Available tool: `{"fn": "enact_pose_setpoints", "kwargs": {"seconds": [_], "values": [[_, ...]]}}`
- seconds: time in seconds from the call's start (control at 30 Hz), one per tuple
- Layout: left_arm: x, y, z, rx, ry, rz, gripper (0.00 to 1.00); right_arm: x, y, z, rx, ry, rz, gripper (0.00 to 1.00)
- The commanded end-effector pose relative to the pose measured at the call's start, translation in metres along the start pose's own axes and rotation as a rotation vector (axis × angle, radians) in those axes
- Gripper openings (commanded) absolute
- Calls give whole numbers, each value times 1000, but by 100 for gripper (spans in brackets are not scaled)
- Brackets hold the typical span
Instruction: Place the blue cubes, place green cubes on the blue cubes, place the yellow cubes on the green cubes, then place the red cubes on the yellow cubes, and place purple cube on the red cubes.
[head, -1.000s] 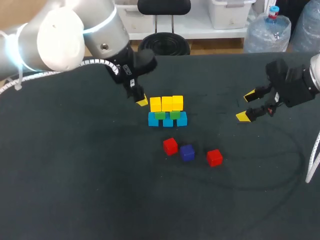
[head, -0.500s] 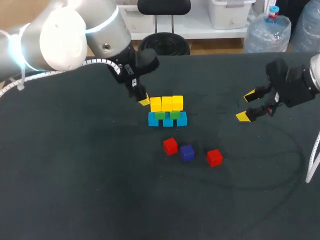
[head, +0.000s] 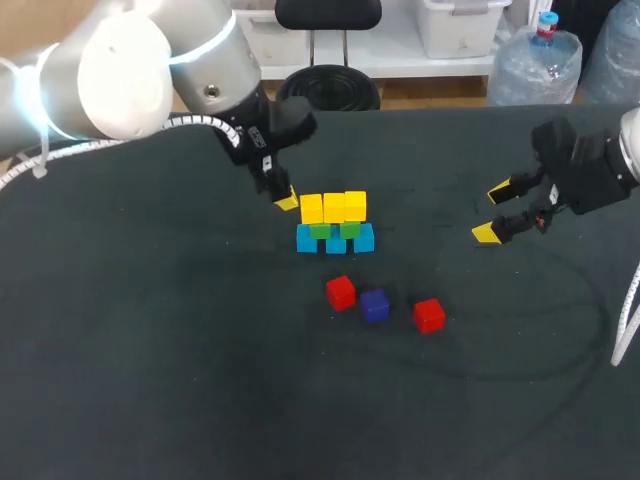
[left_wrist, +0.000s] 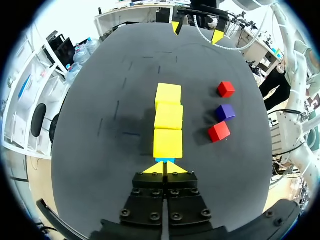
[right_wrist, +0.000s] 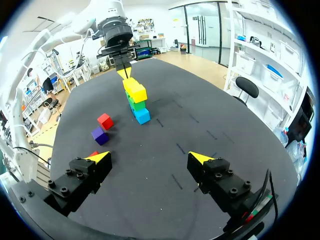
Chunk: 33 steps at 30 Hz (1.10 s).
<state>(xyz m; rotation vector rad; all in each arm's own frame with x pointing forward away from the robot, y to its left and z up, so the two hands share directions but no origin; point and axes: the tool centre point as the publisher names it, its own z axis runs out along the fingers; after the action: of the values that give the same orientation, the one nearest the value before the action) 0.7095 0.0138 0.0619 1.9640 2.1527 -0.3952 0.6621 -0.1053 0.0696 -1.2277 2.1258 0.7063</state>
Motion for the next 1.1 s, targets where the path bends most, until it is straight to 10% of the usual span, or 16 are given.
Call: {"fn": "enact_pose_setpoints", "kwargs": {"seconds": [0.03, 0.23, 0.47, 0.73, 1.1], "values": [[2, -8, -18, -16, 4, -7, 0, 0, -1, 1, -1, -3, -1, 100], [4, -26, -43, -43, 20, -6, 0, 0, -1, 1, -1, -3, -1, 100], [11, -53, -70, -102, -22, 24, 29, 0, -1, 1, -1, -3, -1, 100], [11, -87, -96, -184, -47, 11, 100, 0, -1, 1, -1, -3, -1, 100], [15, -133, -125, -254, -17, 83, 100, 0, -1, 1, -1, -3, -1, 100]]}}
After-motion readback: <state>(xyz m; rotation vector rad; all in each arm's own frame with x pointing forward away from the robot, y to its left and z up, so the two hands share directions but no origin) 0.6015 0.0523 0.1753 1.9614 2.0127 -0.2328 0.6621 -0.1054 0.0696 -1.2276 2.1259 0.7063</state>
